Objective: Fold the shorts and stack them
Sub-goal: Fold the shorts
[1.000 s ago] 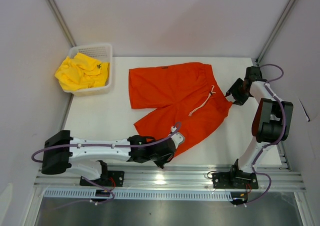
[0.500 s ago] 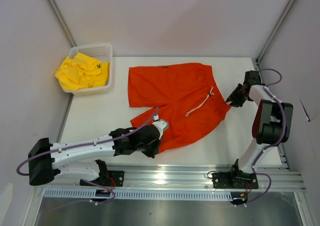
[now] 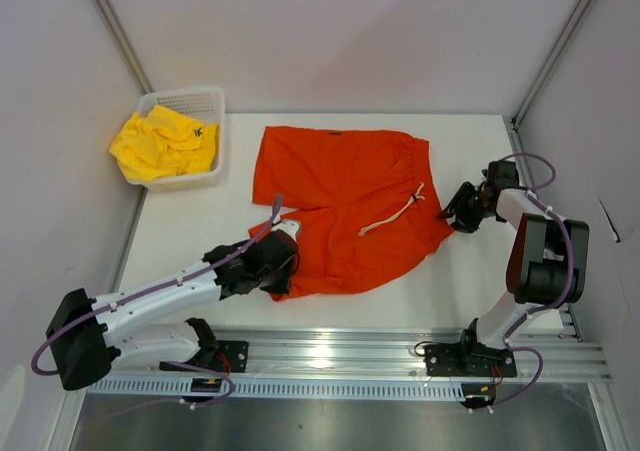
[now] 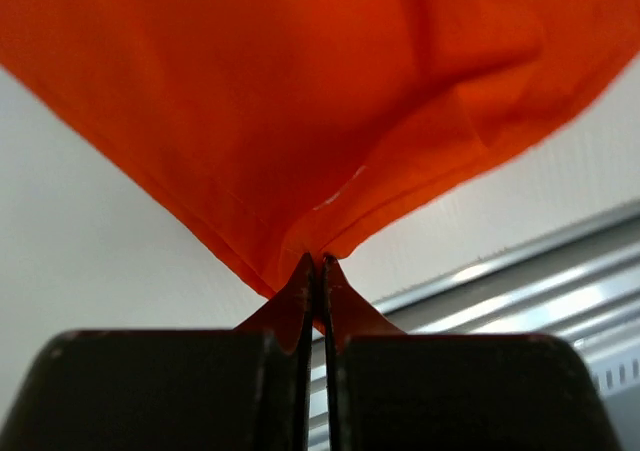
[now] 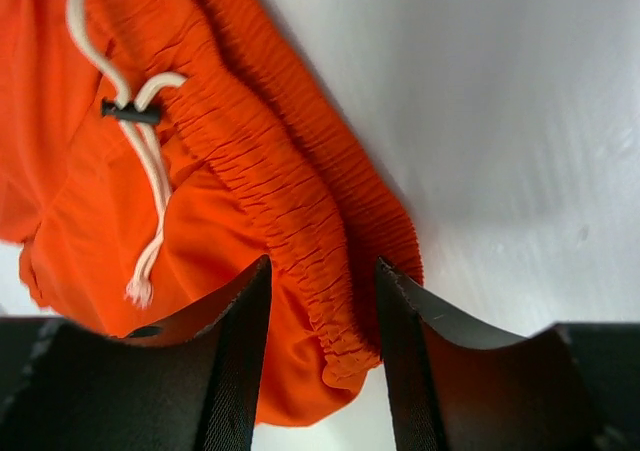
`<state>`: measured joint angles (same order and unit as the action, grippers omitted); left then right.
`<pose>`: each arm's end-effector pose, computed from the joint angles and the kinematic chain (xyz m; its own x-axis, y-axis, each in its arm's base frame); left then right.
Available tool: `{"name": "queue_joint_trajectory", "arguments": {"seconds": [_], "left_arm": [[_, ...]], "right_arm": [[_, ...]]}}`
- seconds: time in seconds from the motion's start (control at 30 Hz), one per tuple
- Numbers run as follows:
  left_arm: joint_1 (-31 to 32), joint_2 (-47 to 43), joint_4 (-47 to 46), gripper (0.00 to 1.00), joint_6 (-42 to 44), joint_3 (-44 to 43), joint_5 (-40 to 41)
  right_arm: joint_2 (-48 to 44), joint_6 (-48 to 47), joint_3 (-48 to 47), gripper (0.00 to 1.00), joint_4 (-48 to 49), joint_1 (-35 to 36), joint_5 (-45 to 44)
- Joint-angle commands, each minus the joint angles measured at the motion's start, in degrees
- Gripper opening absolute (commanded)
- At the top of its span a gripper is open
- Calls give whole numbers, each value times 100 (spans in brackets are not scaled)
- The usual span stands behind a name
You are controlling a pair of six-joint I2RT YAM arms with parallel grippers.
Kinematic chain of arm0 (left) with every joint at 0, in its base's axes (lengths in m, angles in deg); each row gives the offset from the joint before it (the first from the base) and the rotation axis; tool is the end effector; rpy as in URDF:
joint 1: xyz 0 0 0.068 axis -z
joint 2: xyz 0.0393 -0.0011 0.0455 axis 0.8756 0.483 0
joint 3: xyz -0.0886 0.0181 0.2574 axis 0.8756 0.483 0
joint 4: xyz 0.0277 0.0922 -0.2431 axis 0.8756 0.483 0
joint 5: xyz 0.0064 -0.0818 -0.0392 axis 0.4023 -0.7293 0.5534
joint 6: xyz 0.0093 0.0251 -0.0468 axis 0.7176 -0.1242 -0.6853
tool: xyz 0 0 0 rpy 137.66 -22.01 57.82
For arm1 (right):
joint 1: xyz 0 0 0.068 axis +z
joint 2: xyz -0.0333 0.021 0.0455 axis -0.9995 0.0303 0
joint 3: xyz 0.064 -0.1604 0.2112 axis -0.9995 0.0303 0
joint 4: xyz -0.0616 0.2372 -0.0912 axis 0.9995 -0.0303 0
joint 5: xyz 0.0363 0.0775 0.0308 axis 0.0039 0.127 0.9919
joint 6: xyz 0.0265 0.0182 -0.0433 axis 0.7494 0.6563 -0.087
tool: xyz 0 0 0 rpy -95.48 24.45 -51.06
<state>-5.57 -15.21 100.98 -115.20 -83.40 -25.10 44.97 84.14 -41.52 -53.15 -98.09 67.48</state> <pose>0.1196 -0.1640 0.2230 -0.8334 0.2206 -0.5067 0.3522 0.9186 -0.1793 0.3309 -0.0447 0.1733 -0.8054 0.5262 -0.2729 0.3664 0.8039 0.4685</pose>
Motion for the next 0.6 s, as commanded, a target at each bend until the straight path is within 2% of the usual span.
{"name": "queue_joint_trajectory", "arguments": {"seconds": [0.0,0.17,0.3,0.33,0.57], "left_arm": [[-569,-122,213,0,-189,-201,531],[-1037,-193,11,0,-127,-297,610],[-1160,-114,-16,0,-22,-403,566],[-1160,-87,-25,0,-13,-421,558],[-1239,-113,-60,0,40,-324,505]], "right_arm": [[-502,-188,292,49,141,-11,560],[-828,-109,976,47,264,7,859],[-846,-135,1277,25,475,24,1158],[-741,-144,1294,23,501,59,1185],[-398,-92,1400,22,748,402,1396]]}}
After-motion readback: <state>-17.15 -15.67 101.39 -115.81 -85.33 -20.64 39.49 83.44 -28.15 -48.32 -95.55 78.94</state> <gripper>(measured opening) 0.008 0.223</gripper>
